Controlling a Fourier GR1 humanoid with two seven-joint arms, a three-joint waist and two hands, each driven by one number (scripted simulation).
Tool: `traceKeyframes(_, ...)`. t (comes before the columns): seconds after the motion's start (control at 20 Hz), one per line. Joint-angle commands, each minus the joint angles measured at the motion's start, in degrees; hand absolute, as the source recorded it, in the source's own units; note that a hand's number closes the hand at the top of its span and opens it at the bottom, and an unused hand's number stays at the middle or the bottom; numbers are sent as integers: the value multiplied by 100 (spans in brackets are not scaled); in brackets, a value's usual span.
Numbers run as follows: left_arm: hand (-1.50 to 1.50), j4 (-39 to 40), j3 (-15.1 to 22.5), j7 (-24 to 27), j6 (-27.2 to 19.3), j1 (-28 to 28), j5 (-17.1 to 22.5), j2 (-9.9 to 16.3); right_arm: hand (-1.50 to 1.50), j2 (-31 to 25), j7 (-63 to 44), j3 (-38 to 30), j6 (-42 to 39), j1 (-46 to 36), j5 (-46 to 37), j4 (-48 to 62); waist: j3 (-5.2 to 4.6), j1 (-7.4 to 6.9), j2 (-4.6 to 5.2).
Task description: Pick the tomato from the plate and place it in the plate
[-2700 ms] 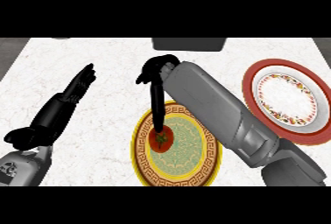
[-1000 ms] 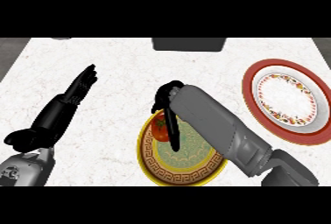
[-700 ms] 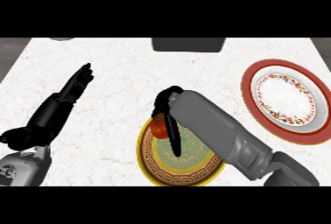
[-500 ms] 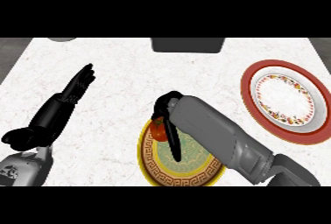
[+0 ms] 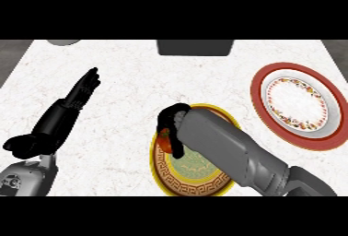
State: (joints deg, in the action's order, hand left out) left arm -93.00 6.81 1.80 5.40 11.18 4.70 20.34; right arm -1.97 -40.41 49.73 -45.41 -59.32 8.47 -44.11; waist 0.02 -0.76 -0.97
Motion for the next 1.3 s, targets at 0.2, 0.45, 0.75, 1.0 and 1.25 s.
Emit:
traceKeyframes(0.2, 0, -25, -147, -56, -64, -265, 21, 45, 150, 55, -965, 732, 3332, 451, -2111, -611, 4, 348, -156)
traceKeyframes(0.45, 0, 12, -217, -67, -55, -289, 4, 97, 150, 193, -1975, 1276, 5040, 1028, -3290, -1076, -1, 345, -51)
traceKeyframes(0.75, 0, -97, -66, 40, -235, -441, -214, -96, 150, 27, -3408, 1642, 5627, 1198, -4628, -2440, -4, 343, -36)
traceKeyframes(1.0, 0, -238, -220, -76, -58, -460, -35, 57, 150, -429, -4026, 1421, 5118, 1357, -5334, -3900, -3, 399, -56)
traceKeyframes(1.25, 0, -183, -201, 81, -28, -674, -90, 40, 150, -621, -4467, 1048, 4653, 1622, -5970, -4984, -6, 430, -54)
